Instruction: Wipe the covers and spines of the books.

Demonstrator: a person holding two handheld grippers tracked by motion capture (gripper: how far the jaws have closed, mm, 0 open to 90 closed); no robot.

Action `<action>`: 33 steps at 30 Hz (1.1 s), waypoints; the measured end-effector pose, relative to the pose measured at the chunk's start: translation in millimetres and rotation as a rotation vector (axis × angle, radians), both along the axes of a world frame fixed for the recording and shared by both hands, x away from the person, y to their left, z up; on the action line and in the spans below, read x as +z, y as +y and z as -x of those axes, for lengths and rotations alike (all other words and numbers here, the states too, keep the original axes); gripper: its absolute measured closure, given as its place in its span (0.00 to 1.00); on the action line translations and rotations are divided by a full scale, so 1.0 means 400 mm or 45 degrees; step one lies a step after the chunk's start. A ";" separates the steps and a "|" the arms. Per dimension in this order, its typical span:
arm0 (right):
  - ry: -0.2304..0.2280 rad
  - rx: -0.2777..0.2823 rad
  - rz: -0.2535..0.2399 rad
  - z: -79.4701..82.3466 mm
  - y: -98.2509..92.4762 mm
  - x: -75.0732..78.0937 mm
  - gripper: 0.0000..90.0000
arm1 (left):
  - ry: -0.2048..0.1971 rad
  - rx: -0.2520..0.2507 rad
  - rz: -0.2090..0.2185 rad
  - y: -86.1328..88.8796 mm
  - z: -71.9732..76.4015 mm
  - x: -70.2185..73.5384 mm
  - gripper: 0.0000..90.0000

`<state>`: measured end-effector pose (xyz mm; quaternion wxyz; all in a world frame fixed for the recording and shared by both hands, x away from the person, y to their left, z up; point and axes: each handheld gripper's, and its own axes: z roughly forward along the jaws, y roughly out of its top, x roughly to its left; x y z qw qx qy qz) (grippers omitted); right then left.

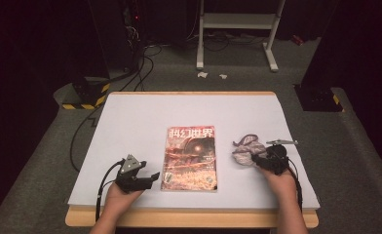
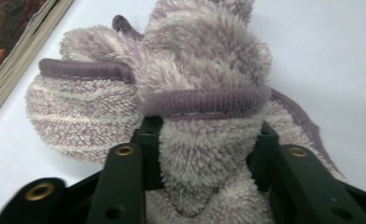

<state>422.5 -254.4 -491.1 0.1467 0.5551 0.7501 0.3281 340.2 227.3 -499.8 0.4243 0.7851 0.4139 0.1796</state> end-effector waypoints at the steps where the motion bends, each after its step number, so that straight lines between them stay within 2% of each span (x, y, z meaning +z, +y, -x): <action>1: -0.012 0.005 0.003 0.003 0.002 -0.001 0.69 | 0.001 -0.003 0.003 0.000 0.000 0.001 0.32; 4: -0.068 0.019 0.028 0.015 0.006 -0.001 0.72 | 0.004 -0.012 0.018 0.000 0.001 0.005 0.33; 11: -0.193 0.001 0.003 0.045 0.008 0.028 0.74 | 0.002 -0.015 0.035 0.006 0.000 0.007 0.35; 15: -0.257 -0.001 -0.015 0.063 0.011 0.049 0.74 | 0.016 -0.023 0.077 0.012 -0.002 0.009 0.36; 19: -0.314 0.004 -0.013 0.081 0.024 0.070 0.74 | -0.007 -0.024 0.102 0.017 -0.001 0.015 0.36; 22: -0.336 0.018 -0.022 0.092 0.034 0.084 0.74 | -0.024 -0.016 0.101 0.020 0.001 0.018 0.35; 26: -0.370 0.028 -0.024 0.104 0.050 0.099 0.73 | -0.020 -0.027 0.124 0.021 0.001 0.020 0.37; 33: -0.390 0.052 -0.037 0.114 0.068 0.112 0.72 | -0.012 -0.043 0.135 0.015 0.001 0.023 0.32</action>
